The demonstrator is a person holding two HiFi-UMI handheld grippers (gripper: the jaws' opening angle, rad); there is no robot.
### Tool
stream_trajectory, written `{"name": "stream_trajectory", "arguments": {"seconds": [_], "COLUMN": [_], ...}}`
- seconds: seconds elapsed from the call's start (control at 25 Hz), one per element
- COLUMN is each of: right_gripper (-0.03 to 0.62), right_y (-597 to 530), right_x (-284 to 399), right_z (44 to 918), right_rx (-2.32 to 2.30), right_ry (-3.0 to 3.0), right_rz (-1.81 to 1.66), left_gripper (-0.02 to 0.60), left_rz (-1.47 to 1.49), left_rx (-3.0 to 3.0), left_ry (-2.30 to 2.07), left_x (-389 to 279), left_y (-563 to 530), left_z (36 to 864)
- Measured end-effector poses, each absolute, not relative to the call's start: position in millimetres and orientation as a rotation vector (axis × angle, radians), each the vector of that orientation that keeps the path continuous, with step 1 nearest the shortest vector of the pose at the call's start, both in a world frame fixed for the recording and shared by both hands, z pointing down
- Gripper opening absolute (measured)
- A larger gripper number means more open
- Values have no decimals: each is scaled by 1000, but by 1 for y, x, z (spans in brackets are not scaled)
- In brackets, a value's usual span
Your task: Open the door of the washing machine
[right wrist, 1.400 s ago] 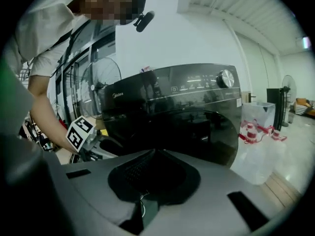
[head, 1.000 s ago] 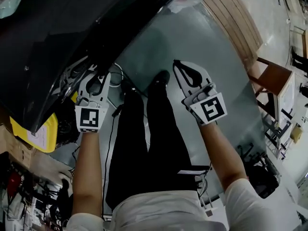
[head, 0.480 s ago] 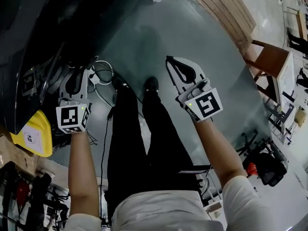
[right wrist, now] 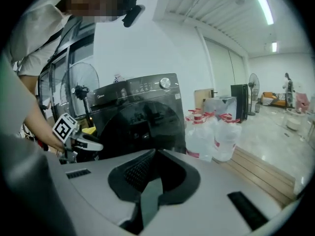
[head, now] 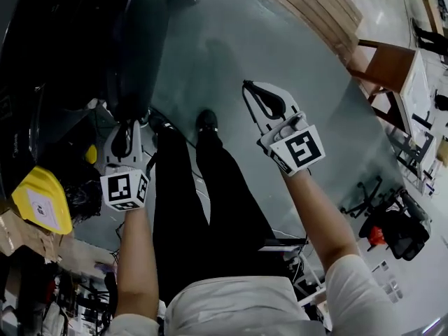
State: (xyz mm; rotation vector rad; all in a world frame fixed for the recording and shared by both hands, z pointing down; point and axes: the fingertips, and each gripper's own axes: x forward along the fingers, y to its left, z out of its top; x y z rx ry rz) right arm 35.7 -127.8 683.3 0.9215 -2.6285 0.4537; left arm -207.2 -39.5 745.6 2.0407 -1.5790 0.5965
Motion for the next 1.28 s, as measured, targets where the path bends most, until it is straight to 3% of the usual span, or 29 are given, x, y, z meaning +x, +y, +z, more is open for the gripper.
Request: {"name": "stream_trajectory", "arguments": {"seconds": [0.44, 0.88, 1.04, 1.28], "right_gripper": [34, 34, 34, 32], "right_y": [-131, -110, -114, -124], "right_x": [148, 241, 233, 159], "right_z": [675, 675, 668, 630], "right_rx": [1183, 1426, 1397, 1171], "right_ry": [-2572, -2429, -2459, -2644], "right_rz": [482, 521, 517, 501], "left_gripper": [120, 94, 77, 32], "left_rz": [446, 285, 210, 79], "left_rx": [1969, 2202, 2336, 2355], "left_ry": [-1383, -951, -873, -1017], "left_x": [-14, 147, 148, 59], "left_y": [-58, -138, -144, -129], "left_z": [752, 732, 695, 633]}}
